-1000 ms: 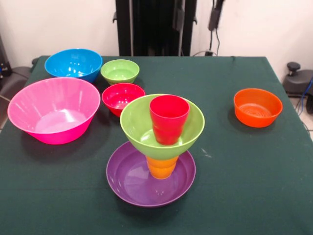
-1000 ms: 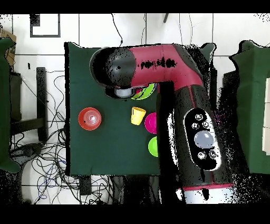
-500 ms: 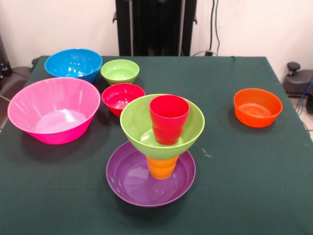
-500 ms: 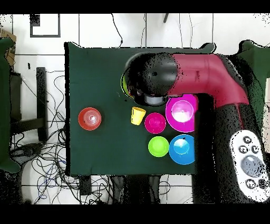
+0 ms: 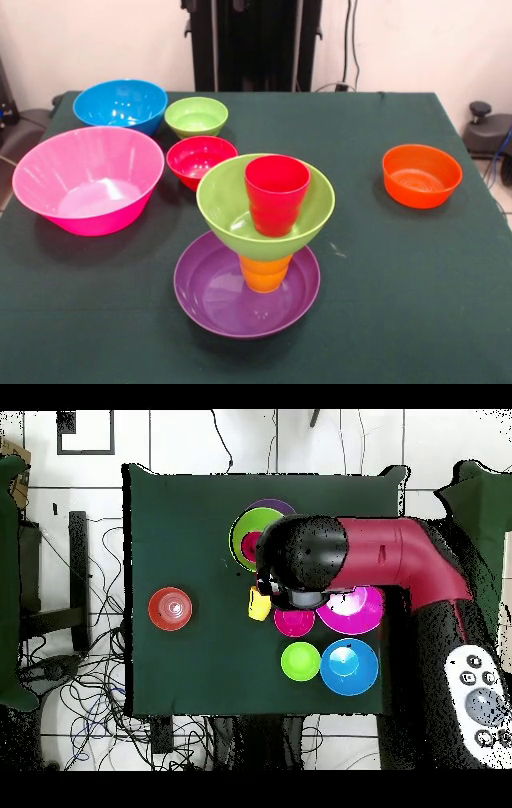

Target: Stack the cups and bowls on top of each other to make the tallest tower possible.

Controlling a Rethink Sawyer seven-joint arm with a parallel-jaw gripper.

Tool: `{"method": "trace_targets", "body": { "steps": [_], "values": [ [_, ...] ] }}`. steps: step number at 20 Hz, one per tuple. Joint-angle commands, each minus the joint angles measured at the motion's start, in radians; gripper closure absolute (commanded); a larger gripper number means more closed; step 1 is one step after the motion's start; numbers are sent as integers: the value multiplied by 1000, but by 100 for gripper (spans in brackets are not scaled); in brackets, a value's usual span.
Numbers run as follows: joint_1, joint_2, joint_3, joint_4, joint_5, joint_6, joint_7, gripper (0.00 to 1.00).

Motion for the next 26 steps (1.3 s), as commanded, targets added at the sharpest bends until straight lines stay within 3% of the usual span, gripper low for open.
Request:
{"method": "trace_targets", "body": {
  "steps": [1,7,15,26],
  "values": [
    [8,29,74,151,-93,-82,-266,0],
    [14,101,89,151,-133,-98,-233,0],
    [11,101,99,217,-172,-164,-187,0],
    [-53,55,111,346,-213,-254,-191,0]
  ]
}}
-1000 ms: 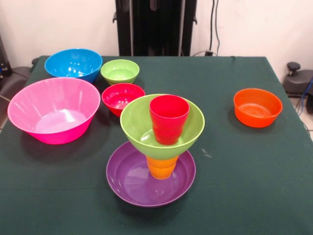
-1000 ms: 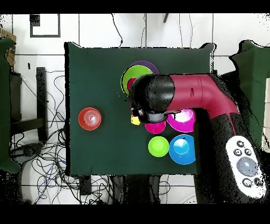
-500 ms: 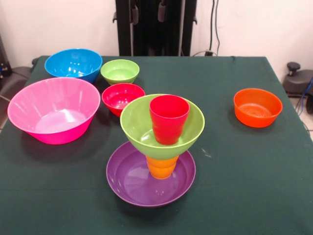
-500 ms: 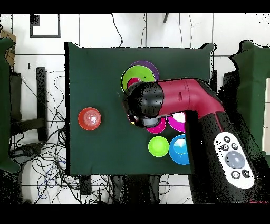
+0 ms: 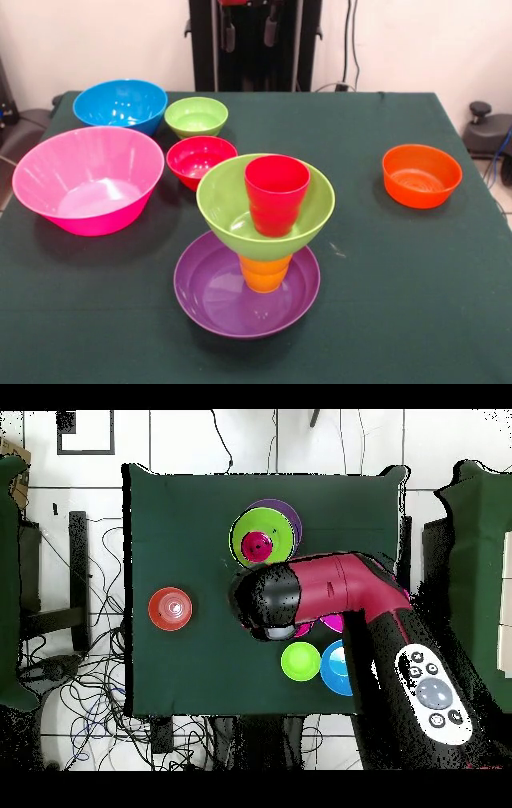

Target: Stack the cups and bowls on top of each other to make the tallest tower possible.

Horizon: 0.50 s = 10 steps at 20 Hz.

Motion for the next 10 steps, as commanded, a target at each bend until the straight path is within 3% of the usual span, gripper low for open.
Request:
{"method": "trace_targets", "body": {
  "steps": [1,5,10],
  "values": [
    [-39,33,32,141,-116,-103,-209,0],
    [-93,26,50,194,-147,-139,-254,0],
    [-119,42,39,234,-218,-195,-201,0]
  ]
}}
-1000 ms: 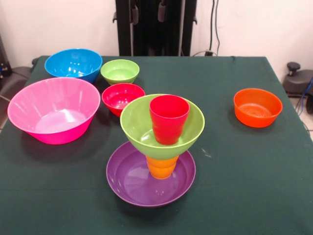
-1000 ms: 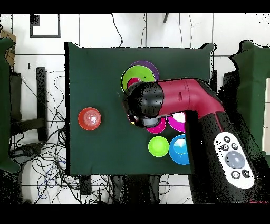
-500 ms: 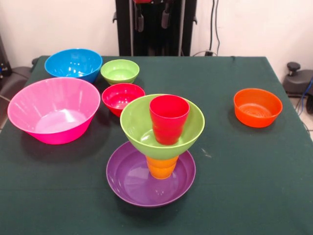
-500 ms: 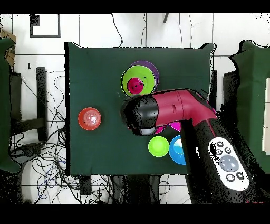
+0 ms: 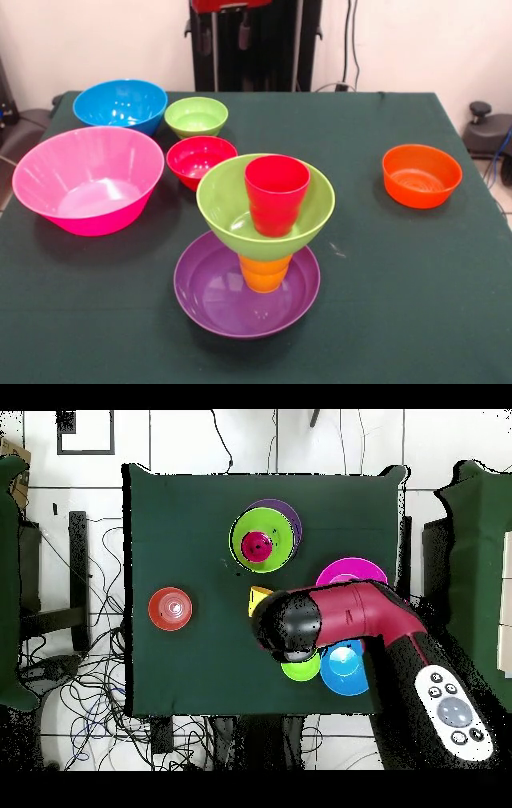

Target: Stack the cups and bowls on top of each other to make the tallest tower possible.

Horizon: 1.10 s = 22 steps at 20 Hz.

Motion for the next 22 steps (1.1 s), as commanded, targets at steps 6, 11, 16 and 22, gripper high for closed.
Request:
{"method": "trace_targets", "body": {
  "steps": [6,11,16,22],
  "values": [
    [-55,47,31,145,-162,-131,-179,0],
    [5,142,-5,108,-239,-194,-73,0],
    [34,192,-40,88,-309,-224,-41,0],
    [0,227,-38,61,-351,-226,-107,0]
  ]
}}
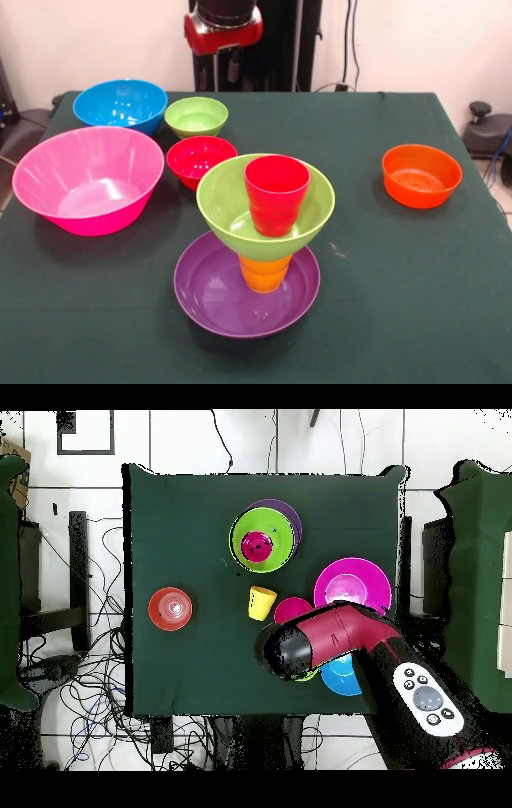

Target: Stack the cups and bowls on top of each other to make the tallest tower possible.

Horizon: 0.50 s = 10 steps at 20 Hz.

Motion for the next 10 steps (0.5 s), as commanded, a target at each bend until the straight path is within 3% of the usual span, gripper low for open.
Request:
{"method": "trace_targets", "body": {
  "steps": [1,5,10],
  "values": [
    [-15,107,-22,-10,-126,-67,-137,0],
    [-54,64,-9,10,-134,-39,-192,0],
    [-60,77,-1,12,-156,-48,-175,0]
  ]
}}
